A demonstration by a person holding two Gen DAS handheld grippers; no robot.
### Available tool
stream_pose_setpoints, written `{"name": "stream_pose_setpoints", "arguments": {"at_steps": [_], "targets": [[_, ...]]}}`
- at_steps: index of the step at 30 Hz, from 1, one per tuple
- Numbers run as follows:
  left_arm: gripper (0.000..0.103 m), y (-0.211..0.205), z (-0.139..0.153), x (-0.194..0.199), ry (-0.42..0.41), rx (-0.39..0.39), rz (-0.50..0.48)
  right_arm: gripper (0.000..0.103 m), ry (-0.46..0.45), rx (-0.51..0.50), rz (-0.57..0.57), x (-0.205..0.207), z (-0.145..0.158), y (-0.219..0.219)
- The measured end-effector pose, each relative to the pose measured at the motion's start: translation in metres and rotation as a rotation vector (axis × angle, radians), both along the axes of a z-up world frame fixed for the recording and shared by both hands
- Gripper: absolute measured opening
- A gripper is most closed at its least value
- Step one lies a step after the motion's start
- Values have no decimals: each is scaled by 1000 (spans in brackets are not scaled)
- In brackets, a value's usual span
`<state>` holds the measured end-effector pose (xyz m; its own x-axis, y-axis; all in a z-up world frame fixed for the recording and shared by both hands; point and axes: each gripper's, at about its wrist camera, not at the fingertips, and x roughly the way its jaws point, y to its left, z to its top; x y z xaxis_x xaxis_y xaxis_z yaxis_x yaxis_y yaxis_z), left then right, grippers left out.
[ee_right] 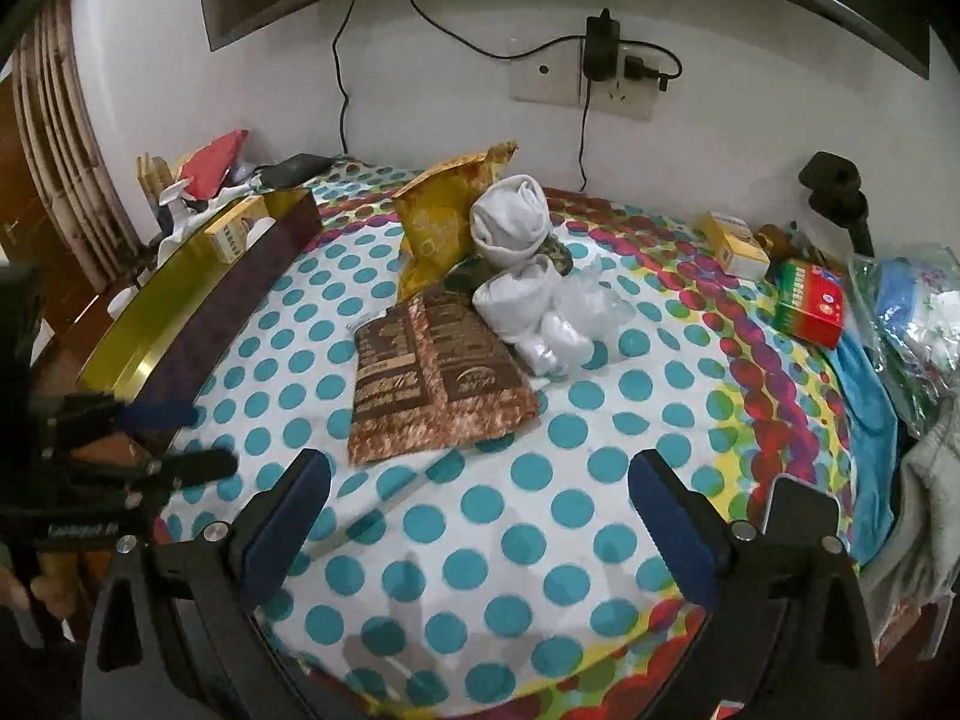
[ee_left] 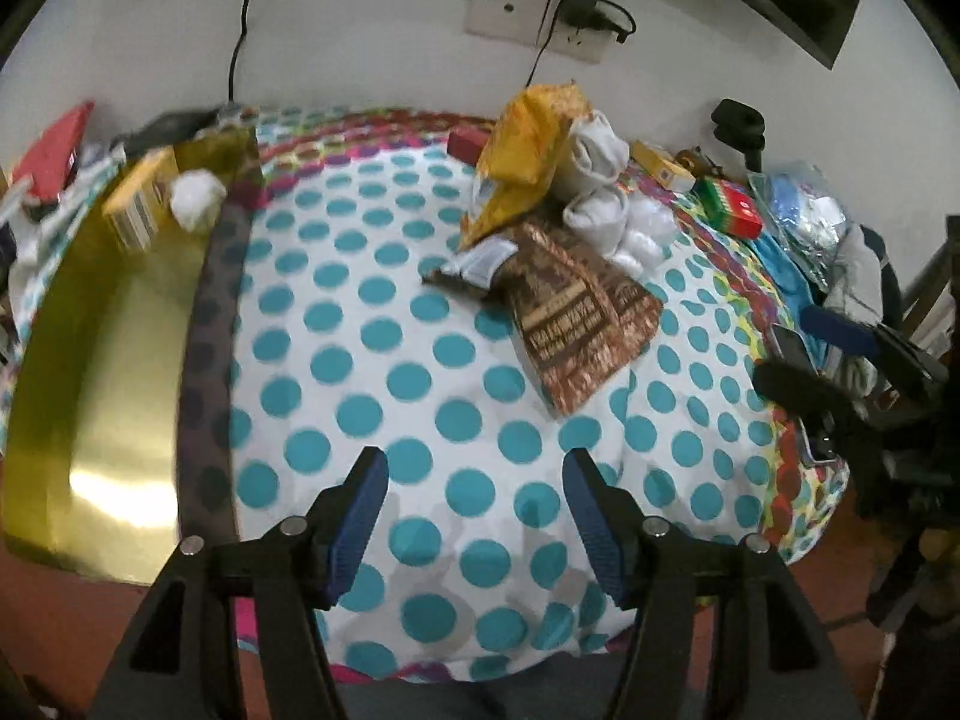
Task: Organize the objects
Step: 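Release the white socks into the gold tray with the right gripper, then grasp the brown snack bag with the left gripper while the right gripper grasps the plastic bag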
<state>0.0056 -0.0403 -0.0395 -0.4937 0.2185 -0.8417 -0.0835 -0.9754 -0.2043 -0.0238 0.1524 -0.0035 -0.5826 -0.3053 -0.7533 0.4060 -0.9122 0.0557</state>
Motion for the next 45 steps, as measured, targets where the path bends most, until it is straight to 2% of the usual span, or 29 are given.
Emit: {"name": "stream_pose_setpoints", "arguments": {"at_steps": [3, 9, 13, 19, 21, 22, 23, 27, 29, 35, 39, 44, 45], "targets": [[62, -5, -5, 4, -11, 13, 23, 100, -18, -27, -26, -14, -9, 6], [62, -8, -12, -2, -47, -17, 67, 97, -19, 0, -111, -61, -20, 22], [62, -6, -20, -6, -70, -21, 64, 72, -33, 80, -128, -94, -30, 22], [62, 0, -25, -18, -90, 12, 50, 70, -78, 74, -108, -118, -52, 13], [62, 3, -26, -26, -98, 7, 49, 52, -101, 72, -115, -126, -61, 10], [62, 5, -26, -29, -98, 8, 47, 37, -126, 52, -109, -131, -66, 9], [62, 7, -26, -33, -97, 8, 43, 33, -147, 30, -110, -134, -69, 9], [62, 16, -27, -48, -88, 11, 37, 31, -109, 20, -111, -129, -67, 13], [62, 22, -29, -56, -84, 36, 27, 31, -100, 15, -107, -124, -64, 16], [62, 35, -35, -76, -83, 136, 11, 31, -150, -72, -95, -110, -61, 32], [63, 31, -45, -89, -99, 215, 47, 31, -150, -79, -79, -106, -61, 32], [67, 32, -49, -104, -72, 290, 75, 31, -160, -92, -55, -111, -65, 27], [71, 35, -50, -108, -76, 293, 78, 31, -163, -94, -52, -111, -66, 26]]}}
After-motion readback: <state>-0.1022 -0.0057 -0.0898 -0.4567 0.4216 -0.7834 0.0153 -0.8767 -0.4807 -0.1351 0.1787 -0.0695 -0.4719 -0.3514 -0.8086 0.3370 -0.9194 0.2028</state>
